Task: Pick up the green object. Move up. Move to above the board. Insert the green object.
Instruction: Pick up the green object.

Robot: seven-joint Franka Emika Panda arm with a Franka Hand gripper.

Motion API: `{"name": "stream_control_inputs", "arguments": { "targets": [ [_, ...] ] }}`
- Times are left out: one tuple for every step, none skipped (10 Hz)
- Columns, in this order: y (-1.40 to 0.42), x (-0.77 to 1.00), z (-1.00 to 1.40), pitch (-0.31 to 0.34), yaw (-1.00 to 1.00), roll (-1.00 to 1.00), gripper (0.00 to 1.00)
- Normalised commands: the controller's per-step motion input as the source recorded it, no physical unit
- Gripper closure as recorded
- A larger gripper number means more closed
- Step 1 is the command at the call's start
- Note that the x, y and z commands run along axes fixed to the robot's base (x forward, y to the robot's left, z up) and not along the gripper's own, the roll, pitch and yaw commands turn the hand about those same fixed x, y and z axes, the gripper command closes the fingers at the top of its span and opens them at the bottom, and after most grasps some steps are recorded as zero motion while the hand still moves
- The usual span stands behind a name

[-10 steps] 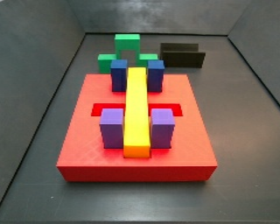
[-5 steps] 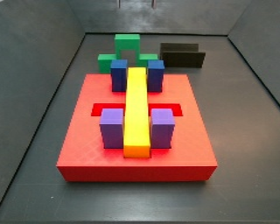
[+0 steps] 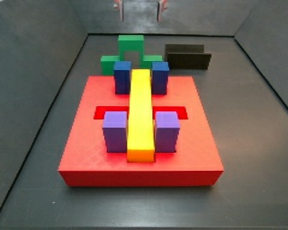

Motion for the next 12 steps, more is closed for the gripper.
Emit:
{"name": "stream_control_inputs", "arguments": {
  "targets": [
    [-0.05, -0.35, -0.31, -0.050, -0.06, 0.10, 0.00],
    [-0.03, -0.28, -0.23, -0.063, -0.01, 0.07, 0.00],
    [-0.01, -0.23, -0.25, -0.083, 0.00, 0.06, 0.00],
    [-0.03, -0.12, -0.21, -0.097, 0.00, 0.04, 0.00],
    [-0.05, -0.06, -0.20, -0.110, 0.00, 0.01, 0.00],
    [-0.09, 0.00, -0.19, -0.106, 0.00, 0.02, 0.00],
    [-0.06, 0.00, -0.13, -0.084, -0.02, 0.02, 0.00],
    [-0.04, 0.04, -0.13, -0.047, -0.03, 0.04, 0.00],
    [-0.01, 0.01, -0.17, -0.021, -0.05, 0.08, 0.00],
    [0.00, 0.00, -0.17, 0.000, -0.03, 0.10, 0.00],
    [0.00, 0.00, -0.20, -0.004, -0.03, 0.10, 0.00],
    [0.00, 0.00, -0.25, -0.003, -0.02, 0.13, 0.00]
  ]
}}
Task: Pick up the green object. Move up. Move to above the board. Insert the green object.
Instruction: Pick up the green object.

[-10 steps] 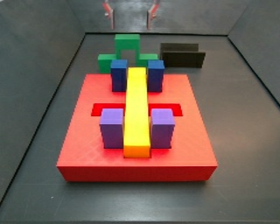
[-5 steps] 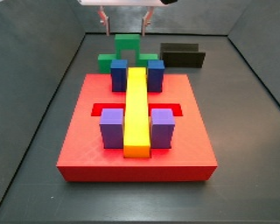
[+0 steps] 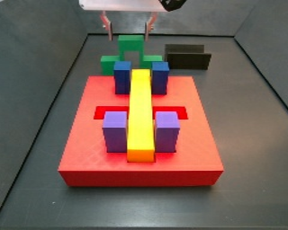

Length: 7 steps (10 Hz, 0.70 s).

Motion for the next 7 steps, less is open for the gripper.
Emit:
{"name": "stream_control_inputs", "arguments": {
  "targets": [
    [0.00, 0.00, -0.31, -0.009, 0.00, 0.15, 0.00],
    [0.00, 0.00, -0.34, -0.006, 0.00, 0.17, 0.00],
    [0.00, 0.00, -0.31, -0.003, 0.00, 0.15, 0.00],
    [0.00, 0.00, -0.27, -0.009, 0.00, 0.13, 0.00],
    [0.00, 0.00, -0.19, -0.004, 0.00, 0.10, 0.00],
    [0.00, 0.00, 0.00, 0.000, 0.00, 0.00, 0.00],
    [0.00, 0.00, 0.00, 0.000, 0.00, 0.00, 1.00]
  ]
}}
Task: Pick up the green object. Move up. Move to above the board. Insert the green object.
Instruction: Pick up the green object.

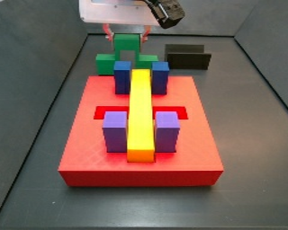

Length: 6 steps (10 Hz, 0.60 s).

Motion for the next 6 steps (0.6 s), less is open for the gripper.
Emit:
{"name": "stream_control_inputs", "arguments": {
  "targets": [
    [0.00, 0.00, 0.00, 0.000, 0.00, 0.00, 1.00],
    [0.00, 0.00, 0.00, 0.000, 0.00, 0.00, 1.00],
    [0.00, 0.00, 0.00, 0.000, 0.00, 0.00, 1.00],
    [0.00, 0.00, 0.00, 0.000, 0.00, 0.00, 1.00],
    [0.00, 0.00, 0.00, 0.000, 0.00, 0.00, 1.00],
    [0.00, 0.00, 0.00, 0.000, 0.00, 0.00, 1.00]
  ]
}}
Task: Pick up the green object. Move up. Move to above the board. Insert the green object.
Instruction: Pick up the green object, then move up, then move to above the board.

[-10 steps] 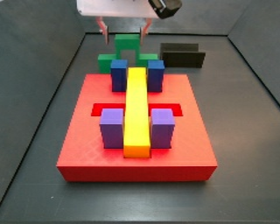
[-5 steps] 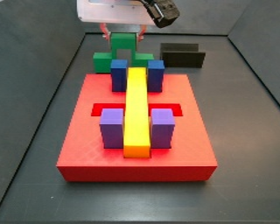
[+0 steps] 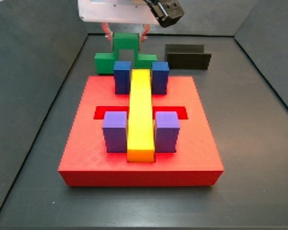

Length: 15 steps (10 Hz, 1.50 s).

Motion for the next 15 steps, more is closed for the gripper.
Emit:
{"name": "stream_control_inputs", "arguments": {
  "targets": [
    [0.00, 0.00, 0.00, 0.000, 0.00, 0.00, 1.00],
    [0.00, 0.00, 0.00, 0.000, 0.00, 0.00, 1.00],
    [0.00, 0.00, 0.00, 0.000, 0.00, 0.00, 1.00],
    [0.00, 0.00, 0.00, 0.000, 0.00, 0.00, 1.00],
    [0.00, 0.00, 0.00, 0.000, 0.00, 0.00, 1.00],
    [0.00, 0.00, 0.00, 0.000, 0.00, 0.00, 1.00],
    [0.00, 0.00, 0.00, 0.000, 0.00, 0.00, 1.00],
    [0.00, 0.00, 0.00, 0.000, 0.00, 0.00, 1.00],
    [0.00, 0.00, 0.00, 0.000, 0.00, 0.00, 1.00],
    [0.00, 0.00, 0.83, 0.000, 0.00, 0.00, 1.00],
    [-0.01, -0.06, 0.80, 0.025, -0.01, 0.00, 1.00],
    [-0.02, -0.09, 0.53, 0.019, -0.01, -0.02, 1.00],
    [0.00, -0.04, 0.24, -0.013, -0.01, -0.04, 1.00],
    [0.00, 0.00, 1.40, 0.000, 0.00, 0.00, 1.00],
    [0.00, -0.01, 1.40, 0.021, 0.00, 0.00, 1.00]
  ]
}}
